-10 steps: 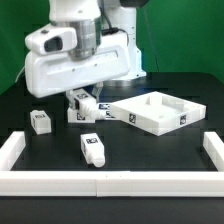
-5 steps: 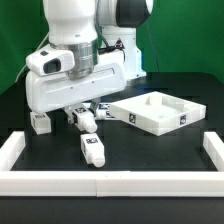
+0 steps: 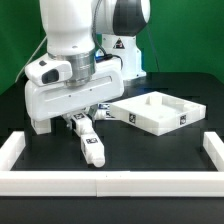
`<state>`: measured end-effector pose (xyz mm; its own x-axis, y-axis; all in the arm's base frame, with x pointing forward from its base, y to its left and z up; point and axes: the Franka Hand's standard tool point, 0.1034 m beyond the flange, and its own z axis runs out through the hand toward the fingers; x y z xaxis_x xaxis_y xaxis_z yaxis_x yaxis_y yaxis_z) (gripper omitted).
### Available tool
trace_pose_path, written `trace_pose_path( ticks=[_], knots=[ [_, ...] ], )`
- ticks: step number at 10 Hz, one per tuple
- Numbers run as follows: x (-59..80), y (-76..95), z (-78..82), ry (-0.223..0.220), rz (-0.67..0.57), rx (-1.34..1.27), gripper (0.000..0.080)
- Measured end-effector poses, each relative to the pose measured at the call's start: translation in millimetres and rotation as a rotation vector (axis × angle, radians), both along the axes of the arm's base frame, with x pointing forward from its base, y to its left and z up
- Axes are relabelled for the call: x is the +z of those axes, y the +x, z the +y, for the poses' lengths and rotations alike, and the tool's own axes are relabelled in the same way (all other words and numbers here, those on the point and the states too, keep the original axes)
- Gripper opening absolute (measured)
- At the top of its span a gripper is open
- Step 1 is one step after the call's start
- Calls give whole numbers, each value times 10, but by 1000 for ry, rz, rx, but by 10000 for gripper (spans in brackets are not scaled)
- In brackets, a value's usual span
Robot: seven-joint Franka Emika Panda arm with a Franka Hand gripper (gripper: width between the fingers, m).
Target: Assemble one leg
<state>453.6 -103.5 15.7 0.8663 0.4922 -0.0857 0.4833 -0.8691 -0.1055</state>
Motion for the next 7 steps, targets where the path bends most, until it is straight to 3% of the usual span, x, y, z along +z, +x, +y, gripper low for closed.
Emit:
trace_pose_path(
  ticks=[3, 5, 6, 7],
  knots=[
    [0, 2, 0, 1, 0, 5, 294],
    [6, 5, 2, 1, -1, 6, 606],
    [93, -6, 66, 1, 13, -24, 606],
    [267, -8, 208, -2, -1, -38, 636]
  ],
)
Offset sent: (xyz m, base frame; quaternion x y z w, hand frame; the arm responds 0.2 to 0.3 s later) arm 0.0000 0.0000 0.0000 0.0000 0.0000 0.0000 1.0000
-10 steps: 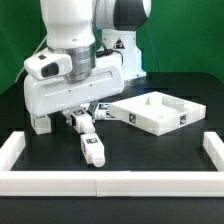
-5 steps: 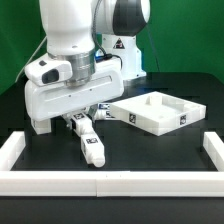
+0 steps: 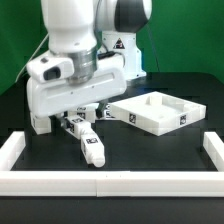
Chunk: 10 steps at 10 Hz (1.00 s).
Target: Assemble one leg
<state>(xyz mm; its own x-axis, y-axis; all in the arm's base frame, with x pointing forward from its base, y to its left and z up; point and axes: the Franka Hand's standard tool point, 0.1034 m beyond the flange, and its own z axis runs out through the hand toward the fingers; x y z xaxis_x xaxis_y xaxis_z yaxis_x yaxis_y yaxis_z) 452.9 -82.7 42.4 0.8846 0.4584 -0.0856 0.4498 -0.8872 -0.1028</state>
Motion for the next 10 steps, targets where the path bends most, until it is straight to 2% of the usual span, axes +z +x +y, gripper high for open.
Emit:
trace_pose_path(
  ticks=[1, 3, 5, 7, 10],
  knots=[
    [141, -42, 175, -2, -13, 6, 647],
    [284, -105, 600, -7, -51, 15, 649],
    [162, -248, 863, -17, -91, 36, 649],
    [-61, -300, 870, -21, -90, 83, 649],
    [-316, -265, 981, -22, -69, 131, 649]
  ],
)
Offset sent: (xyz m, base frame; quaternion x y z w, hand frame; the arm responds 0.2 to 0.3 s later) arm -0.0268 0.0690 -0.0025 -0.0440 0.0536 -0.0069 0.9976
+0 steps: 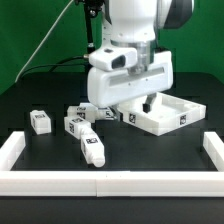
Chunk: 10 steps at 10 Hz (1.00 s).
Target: Assemble one leg
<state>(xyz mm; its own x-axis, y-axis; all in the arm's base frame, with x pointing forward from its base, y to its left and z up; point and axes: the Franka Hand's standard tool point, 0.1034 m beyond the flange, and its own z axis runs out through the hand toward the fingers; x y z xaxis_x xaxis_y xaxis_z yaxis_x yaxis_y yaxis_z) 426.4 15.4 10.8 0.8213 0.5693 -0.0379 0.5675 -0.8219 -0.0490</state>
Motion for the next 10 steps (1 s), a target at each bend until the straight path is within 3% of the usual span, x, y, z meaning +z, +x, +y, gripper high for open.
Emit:
trace_pose_path(
  ticks=[3, 4, 5, 7, 8, 9, 10],
  knots=[
    [-20, -5, -4, 0, 3, -2, 649],
    [-21, -5, -4, 0, 3, -3, 537],
    [-21, -6, -4, 0, 4, -3, 537],
    [-22, -7, -4, 0, 4, -3, 174],
    [-22, -8, -4, 0, 4, -3, 174],
    [-22, -8, -7, 0, 4, -4, 54],
    [-1, -4, -19, -1, 1, -57, 54]
  ],
)
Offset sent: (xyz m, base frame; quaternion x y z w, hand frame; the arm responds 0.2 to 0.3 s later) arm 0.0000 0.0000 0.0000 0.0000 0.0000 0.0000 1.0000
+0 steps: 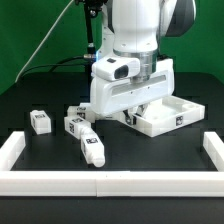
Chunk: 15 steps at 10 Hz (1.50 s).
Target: Assemble one leg
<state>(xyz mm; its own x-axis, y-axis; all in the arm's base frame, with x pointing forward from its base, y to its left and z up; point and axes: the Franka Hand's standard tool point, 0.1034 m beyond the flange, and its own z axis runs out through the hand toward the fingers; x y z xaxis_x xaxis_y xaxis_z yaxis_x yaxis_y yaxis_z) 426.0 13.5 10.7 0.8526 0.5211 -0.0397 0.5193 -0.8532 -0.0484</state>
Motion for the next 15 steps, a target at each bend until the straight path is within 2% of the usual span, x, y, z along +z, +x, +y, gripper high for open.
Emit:
trace_pose_path(
  ticks=[3, 5, 6, 7, 11, 12, 13, 14, 15],
  knots=[
    [132, 82, -117, 5, 31, -240, 54],
    [346, 331, -103, 8, 54, -351, 54],
    [423, 447, -173, 9, 80, -379, 54],
    [440, 520, -216, 7, 74, -388, 54],
    [416, 501, -214, 6, 78, -386, 54],
    [446, 548, -246, -1, 92, -441, 54],
    [486, 674, -293, -8, 100, -512, 54],
    [478, 793, -303, -20, 107, -588, 54],
    [403, 843, -302, -23, 109, -619, 54]
  ],
)
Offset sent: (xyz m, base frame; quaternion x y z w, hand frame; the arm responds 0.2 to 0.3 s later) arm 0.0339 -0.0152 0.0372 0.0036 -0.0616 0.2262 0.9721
